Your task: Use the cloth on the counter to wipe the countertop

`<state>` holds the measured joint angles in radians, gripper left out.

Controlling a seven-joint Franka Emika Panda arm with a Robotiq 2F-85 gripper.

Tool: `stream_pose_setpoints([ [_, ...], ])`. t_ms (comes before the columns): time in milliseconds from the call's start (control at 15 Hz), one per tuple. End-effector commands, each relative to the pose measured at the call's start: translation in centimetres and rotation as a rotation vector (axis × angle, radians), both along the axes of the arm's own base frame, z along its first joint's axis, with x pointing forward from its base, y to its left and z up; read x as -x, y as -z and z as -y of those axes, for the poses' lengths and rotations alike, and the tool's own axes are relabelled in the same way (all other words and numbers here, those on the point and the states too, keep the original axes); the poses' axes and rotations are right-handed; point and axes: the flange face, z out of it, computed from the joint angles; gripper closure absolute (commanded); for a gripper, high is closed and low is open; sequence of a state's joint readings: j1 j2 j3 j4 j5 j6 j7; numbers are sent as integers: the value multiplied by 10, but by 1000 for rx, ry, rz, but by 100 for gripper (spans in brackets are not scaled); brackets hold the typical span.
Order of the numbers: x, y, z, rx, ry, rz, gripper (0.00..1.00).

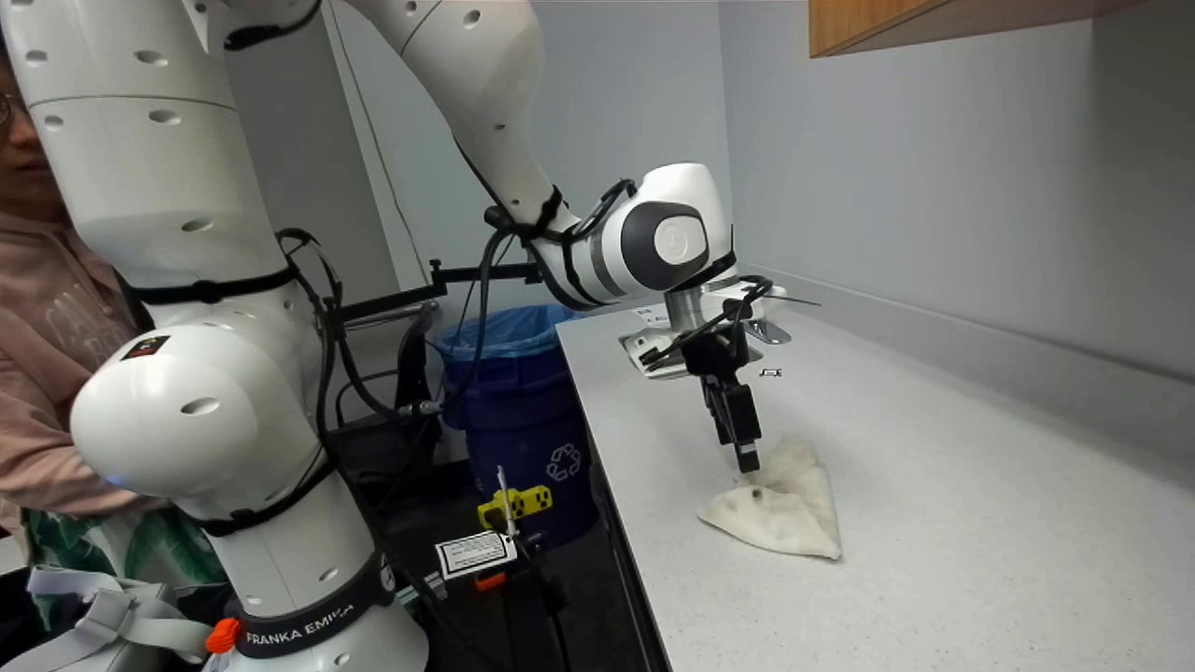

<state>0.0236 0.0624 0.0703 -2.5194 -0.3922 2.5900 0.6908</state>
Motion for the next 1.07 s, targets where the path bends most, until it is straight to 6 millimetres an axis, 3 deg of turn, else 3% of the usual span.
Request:
stream_pose_setpoints([
  [0,-6,18,9,-5,95,-1,0],
  [67,0,11,8,0,54,-16,0],
  [533,-2,18,11,0,85,-23,0],
  [1000,-20,19,16,-67,62,82,0],
])
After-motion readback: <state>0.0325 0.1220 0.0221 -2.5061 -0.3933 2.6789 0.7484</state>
